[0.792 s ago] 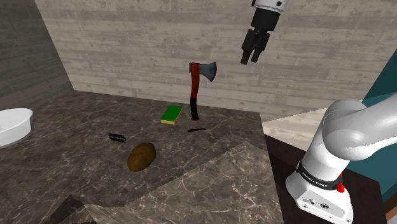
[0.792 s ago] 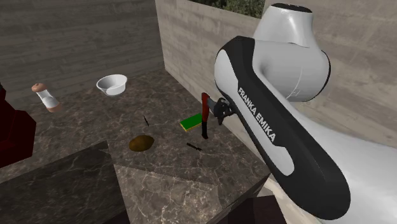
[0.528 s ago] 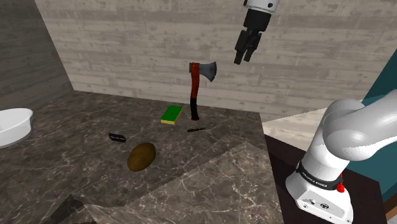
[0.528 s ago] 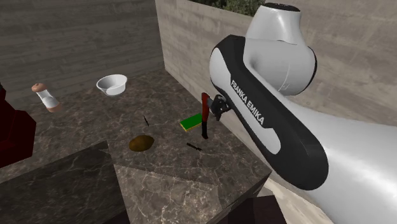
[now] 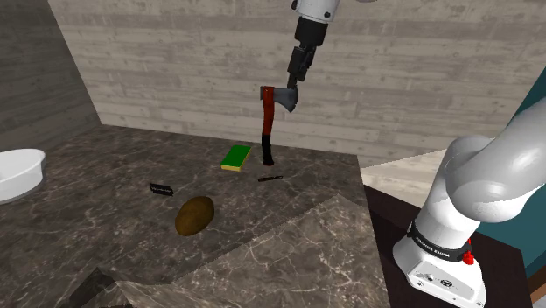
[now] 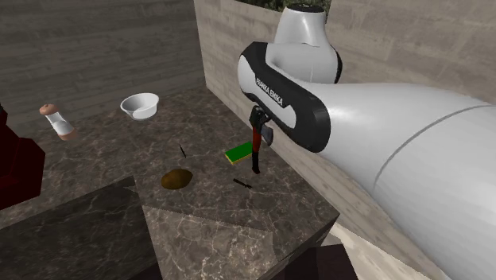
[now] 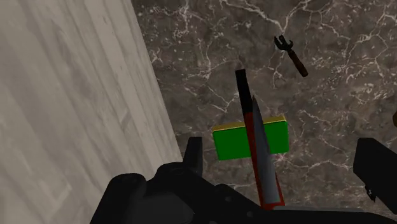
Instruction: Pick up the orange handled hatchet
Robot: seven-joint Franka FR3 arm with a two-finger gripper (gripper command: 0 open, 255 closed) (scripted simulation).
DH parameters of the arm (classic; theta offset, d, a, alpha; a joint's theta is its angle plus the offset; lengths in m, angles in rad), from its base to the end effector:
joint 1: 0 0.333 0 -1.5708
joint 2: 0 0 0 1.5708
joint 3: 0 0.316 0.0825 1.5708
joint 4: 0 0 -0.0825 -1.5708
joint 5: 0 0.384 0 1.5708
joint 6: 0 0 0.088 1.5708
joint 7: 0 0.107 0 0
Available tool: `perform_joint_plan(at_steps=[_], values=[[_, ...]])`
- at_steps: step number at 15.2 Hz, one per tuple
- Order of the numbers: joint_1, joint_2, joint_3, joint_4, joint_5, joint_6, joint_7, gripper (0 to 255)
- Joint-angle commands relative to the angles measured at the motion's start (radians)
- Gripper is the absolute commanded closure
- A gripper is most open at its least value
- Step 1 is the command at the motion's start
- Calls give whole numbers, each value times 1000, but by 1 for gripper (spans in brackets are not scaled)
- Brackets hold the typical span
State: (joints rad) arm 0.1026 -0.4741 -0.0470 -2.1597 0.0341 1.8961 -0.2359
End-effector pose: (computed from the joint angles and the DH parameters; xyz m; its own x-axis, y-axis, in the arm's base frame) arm 0.4280 0.0227 0.6034 0.9368 0.2758 0.2152 0.2835 -0.9589 -0.0051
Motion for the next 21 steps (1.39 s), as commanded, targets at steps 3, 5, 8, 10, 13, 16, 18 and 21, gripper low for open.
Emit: perform_joint_plan(at_steps=[3,5,8,10,13,16,18,21], values=[[31,134,10,99,-19,62,-84,0],[41,183,16,139,-26,81,-112,0],[41,181,16,97,-26,121,-113,0],[41,181,16,70,-25,148,-113,0],[41,182,16,37,-25,183,-113,0],[41,182,16,37,-25,183,-114,255],[41,182,16,37,-25,183,-114,255],[41,182,15,37,-25,183,-115,255]])
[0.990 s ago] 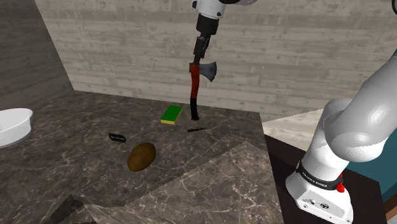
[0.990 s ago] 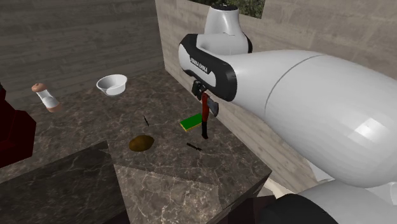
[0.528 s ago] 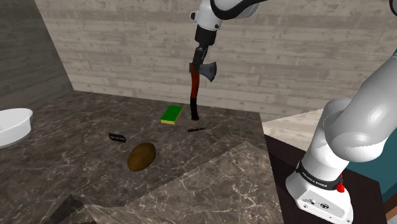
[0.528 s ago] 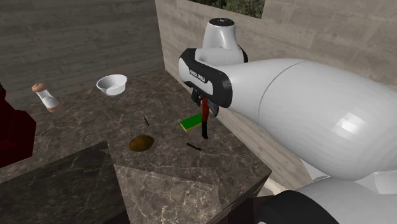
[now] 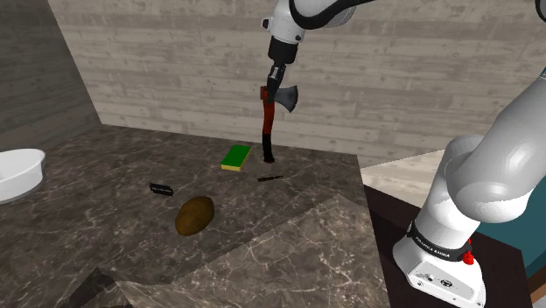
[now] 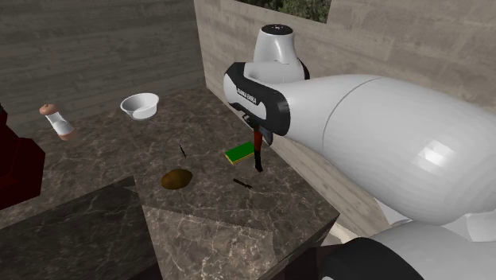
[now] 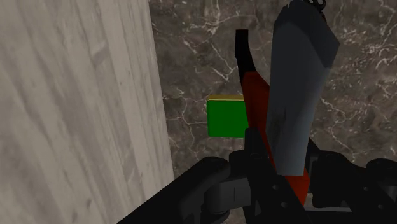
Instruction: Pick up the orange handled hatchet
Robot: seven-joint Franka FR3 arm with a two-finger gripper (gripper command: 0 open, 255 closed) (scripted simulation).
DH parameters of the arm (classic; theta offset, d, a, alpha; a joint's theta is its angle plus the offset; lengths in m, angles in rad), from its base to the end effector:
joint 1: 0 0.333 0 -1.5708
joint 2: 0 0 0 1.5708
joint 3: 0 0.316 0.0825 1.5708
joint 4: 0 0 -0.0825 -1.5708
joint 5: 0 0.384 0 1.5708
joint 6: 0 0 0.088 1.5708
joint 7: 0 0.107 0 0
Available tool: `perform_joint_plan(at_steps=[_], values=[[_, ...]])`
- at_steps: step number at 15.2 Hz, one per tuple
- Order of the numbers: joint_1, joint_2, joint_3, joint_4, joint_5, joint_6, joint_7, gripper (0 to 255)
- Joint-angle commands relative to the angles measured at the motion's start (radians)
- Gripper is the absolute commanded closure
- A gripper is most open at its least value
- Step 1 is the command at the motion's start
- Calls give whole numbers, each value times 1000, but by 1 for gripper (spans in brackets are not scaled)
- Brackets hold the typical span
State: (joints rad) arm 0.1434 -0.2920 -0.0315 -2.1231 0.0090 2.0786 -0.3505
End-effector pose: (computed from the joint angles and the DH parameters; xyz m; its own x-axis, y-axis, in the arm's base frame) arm 0.4889 0.0540 0.5580 0.8675 0.4379 0.2360 0.4350 -0.8979 0.0674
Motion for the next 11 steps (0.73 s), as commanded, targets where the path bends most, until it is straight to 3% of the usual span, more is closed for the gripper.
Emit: perform_joint_plan(at_steps=[1,11], values=[[0,0,0,0,0,0,0,255],[1,1,1,108,-1,-107,3,255]])
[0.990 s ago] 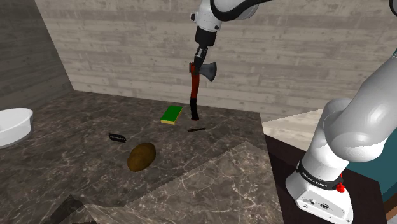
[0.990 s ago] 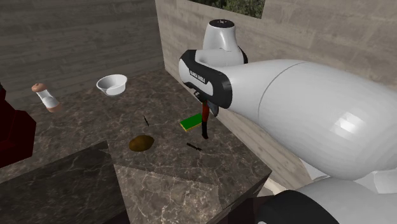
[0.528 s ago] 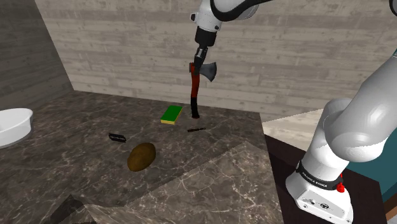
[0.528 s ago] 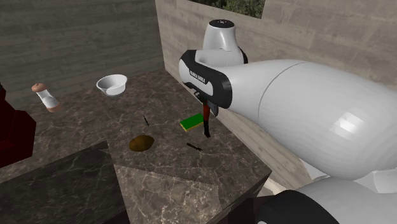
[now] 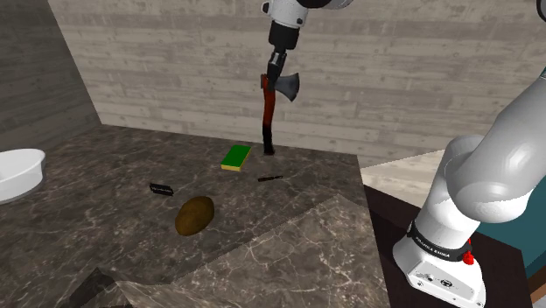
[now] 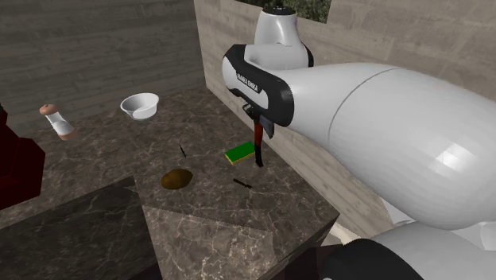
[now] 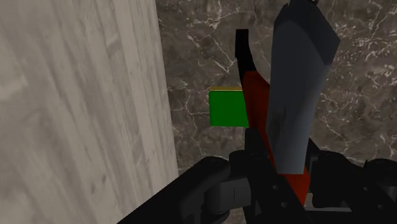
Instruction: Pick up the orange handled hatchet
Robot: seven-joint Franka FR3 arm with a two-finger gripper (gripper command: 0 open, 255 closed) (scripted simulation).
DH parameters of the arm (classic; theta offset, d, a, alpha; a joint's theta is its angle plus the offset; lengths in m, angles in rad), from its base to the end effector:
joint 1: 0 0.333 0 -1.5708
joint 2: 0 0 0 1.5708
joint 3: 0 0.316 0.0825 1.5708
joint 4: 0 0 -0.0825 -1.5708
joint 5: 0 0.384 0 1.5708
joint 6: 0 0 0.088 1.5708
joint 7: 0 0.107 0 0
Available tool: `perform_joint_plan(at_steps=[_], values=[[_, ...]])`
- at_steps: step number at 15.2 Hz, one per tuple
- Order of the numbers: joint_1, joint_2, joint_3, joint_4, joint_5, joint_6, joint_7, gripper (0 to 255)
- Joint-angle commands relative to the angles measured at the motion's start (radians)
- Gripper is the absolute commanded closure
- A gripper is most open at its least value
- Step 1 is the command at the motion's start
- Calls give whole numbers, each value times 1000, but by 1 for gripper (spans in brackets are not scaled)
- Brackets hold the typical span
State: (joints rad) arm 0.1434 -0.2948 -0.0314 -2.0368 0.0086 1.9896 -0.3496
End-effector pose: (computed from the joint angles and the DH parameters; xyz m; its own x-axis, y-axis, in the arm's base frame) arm 0.4882 0.0537 0.5930 0.8674 0.4380 0.2361 0.4351 -0.8979 0.0673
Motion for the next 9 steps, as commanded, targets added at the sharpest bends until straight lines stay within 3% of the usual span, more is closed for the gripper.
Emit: perform_joint_plan(at_steps=[1,9], values=[[1,5,1,37,0,-32,2,255],[1,16,1,131,0,-115,3,255]])
